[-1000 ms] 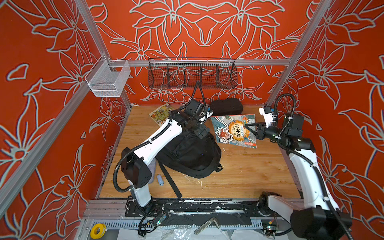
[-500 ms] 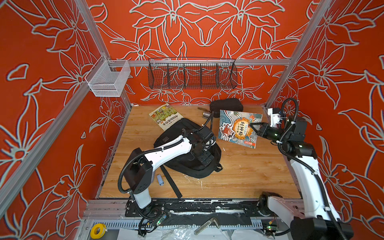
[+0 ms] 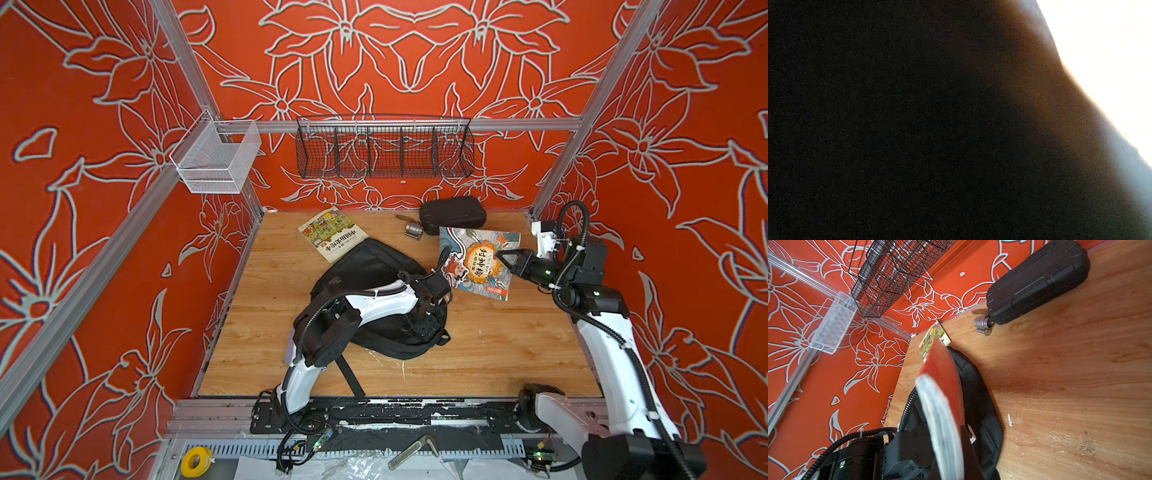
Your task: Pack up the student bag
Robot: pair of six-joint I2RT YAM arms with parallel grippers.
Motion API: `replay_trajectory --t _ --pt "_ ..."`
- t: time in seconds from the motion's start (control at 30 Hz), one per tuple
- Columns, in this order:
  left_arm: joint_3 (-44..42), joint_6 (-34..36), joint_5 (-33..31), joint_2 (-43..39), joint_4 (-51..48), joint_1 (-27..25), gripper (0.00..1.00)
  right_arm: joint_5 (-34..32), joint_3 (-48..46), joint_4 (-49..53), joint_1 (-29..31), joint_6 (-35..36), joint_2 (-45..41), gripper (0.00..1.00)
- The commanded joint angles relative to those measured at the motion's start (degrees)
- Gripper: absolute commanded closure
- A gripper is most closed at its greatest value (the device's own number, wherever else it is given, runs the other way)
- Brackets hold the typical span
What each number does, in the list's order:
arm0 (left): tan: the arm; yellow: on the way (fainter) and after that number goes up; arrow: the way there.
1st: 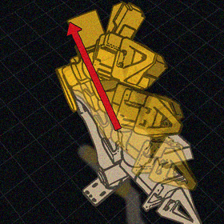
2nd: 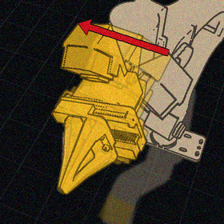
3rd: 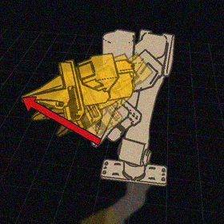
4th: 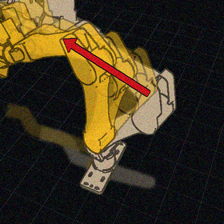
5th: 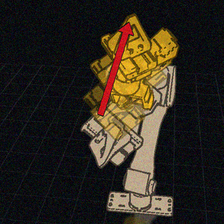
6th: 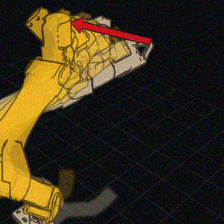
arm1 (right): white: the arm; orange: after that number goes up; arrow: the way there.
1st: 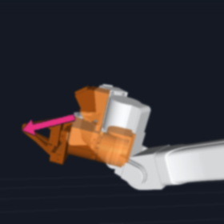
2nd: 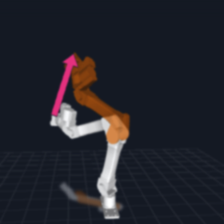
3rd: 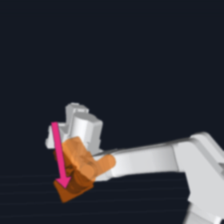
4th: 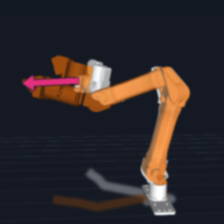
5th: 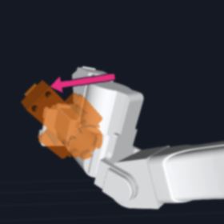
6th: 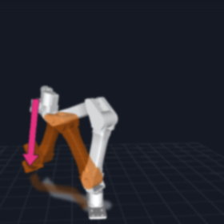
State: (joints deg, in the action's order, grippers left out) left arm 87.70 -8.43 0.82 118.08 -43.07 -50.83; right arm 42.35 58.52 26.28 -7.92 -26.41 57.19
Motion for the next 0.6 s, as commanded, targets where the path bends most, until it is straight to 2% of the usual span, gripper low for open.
replay_trajectory --t 0.0,0.07,0.17,0.4,0.57 --pt "1.6 -2.8 -2.3 3.0 -1.2 0.3 0.60 -0.3 -0.2 1.7 0.5 0.2 -1.1 1.00" --pt "2.7 -3.5 -2.9 2.5 -2.2 0.5 0.81 -1.1 0.4 3.5 0.5 0.7 -1.3 1.00" --pt "2.3 -4.6 -2.6 -1.7 -2.5 2.0 0.99 -2.7 1.5 5.4 0.5 0.5 -1.9 1.00" --pt "0.5 -1.9 2.9 -15.1 -3.6 9.1 1.00 -2.6 1.8 6.0 0.4 -4.0 -2.3 1.00" --pt "0.2 -0.6 6.4 -18.4 -5.2 12.7 1.00 -0.1 2.0 6.5 0.5 -5.3 -2.6 1.00"
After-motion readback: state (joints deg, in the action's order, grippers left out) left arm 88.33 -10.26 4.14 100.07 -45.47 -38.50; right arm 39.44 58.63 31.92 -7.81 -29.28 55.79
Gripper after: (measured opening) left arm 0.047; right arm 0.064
